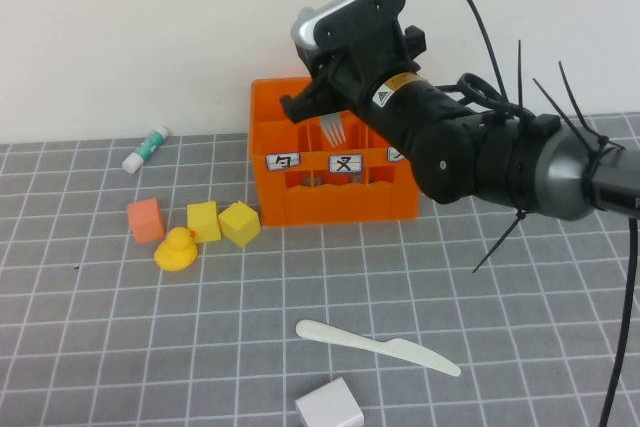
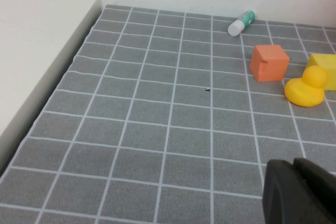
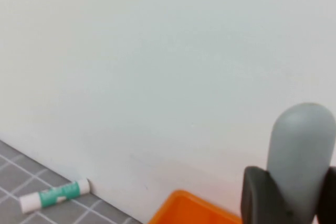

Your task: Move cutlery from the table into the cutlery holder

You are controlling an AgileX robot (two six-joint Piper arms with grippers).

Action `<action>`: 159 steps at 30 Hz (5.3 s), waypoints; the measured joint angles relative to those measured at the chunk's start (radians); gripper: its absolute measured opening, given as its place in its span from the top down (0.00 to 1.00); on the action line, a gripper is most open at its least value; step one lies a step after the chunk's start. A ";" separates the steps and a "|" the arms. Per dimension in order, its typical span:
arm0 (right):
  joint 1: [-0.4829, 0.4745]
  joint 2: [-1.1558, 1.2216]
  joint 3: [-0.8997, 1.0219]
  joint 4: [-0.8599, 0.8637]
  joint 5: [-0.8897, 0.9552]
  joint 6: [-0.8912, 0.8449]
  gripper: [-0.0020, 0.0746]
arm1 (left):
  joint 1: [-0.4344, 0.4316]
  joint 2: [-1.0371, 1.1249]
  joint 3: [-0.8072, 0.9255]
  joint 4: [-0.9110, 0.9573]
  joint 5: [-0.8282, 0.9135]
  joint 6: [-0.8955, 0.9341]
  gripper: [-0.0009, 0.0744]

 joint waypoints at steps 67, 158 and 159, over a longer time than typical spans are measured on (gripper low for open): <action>0.185 0.273 -0.378 -0.342 1.496 -0.059 0.37 | 0.000 0.000 0.000 0.000 0.000 0.000 0.99; -0.121 -0.339 0.332 -0.221 -0.286 0.364 0.54 | 0.000 0.000 0.000 0.000 0.000 0.000 0.99; -0.121 -0.373 0.332 -0.241 -0.246 0.364 0.58 | 0.000 0.000 0.000 0.000 0.000 0.000 0.99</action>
